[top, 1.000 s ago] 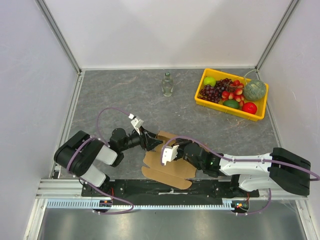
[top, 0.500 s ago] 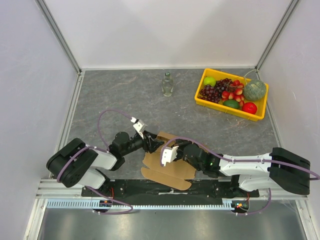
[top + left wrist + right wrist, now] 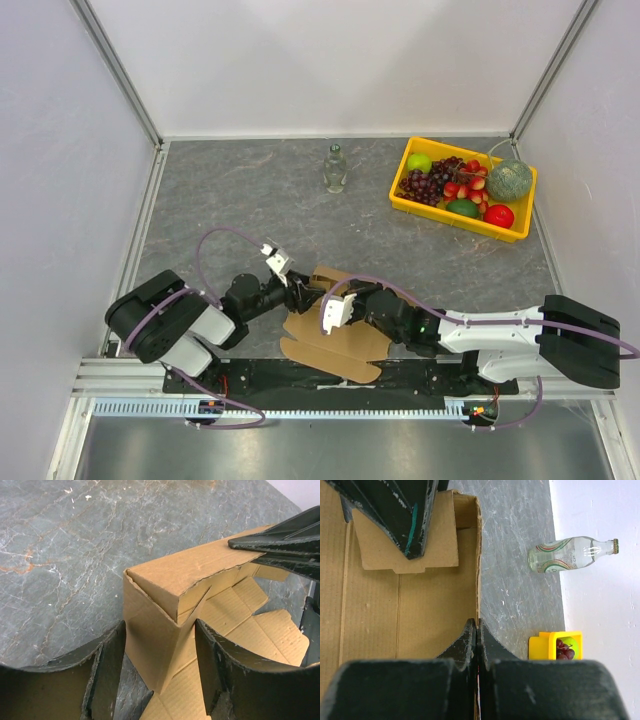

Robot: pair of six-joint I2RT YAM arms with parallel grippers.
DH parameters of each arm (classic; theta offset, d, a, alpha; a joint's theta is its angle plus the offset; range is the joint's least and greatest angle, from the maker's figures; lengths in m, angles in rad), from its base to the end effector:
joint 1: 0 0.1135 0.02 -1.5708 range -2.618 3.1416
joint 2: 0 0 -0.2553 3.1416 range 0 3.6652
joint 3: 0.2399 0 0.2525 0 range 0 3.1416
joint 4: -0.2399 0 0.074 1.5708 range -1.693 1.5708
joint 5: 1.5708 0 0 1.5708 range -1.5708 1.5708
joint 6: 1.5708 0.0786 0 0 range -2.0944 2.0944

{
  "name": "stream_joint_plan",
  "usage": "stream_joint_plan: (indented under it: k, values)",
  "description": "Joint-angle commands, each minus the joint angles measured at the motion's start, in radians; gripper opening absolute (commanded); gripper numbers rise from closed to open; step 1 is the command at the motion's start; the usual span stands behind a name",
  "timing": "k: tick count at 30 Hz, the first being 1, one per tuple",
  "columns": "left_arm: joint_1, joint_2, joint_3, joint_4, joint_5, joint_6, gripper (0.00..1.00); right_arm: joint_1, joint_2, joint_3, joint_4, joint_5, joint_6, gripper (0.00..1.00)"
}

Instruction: Fold the paper box

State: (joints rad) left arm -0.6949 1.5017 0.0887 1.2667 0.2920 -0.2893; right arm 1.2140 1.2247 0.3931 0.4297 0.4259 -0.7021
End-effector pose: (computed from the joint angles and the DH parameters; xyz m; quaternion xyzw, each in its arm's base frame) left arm 0.1759 -0.1761 0.1136 0.2440 0.7143 -0.4025 0.5178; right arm 0.1272 0.2482 0.1559 -0.5998 0.5642 -0.0340 0.5663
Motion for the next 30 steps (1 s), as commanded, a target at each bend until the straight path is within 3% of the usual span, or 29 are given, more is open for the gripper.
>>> stream_joint_plan:
  k: [1, 15, 21, 30]
  values:
    - [-0.015, 0.064, -0.014, 0.198, -0.034, 0.058, 0.62, 0.018, -0.010, -0.002, 0.004, -0.013, 0.027, 0.02]
    - [-0.123, 0.071, -0.017, 0.232, -0.211, 0.119, 0.55, 0.073, 0.012, -0.008, 0.006, 0.016, 0.036, 0.17]
    - [-0.173, 0.075, -0.017, 0.229, -0.316, 0.145, 0.52, 0.084, -0.022, -0.026, 0.021, 0.004, 0.056, 0.30]
    - [-0.230, 0.098, -0.006, 0.234, -0.407, 0.167, 0.44, 0.088, -0.025, -0.042, 0.049, -0.026, 0.073, 0.33]
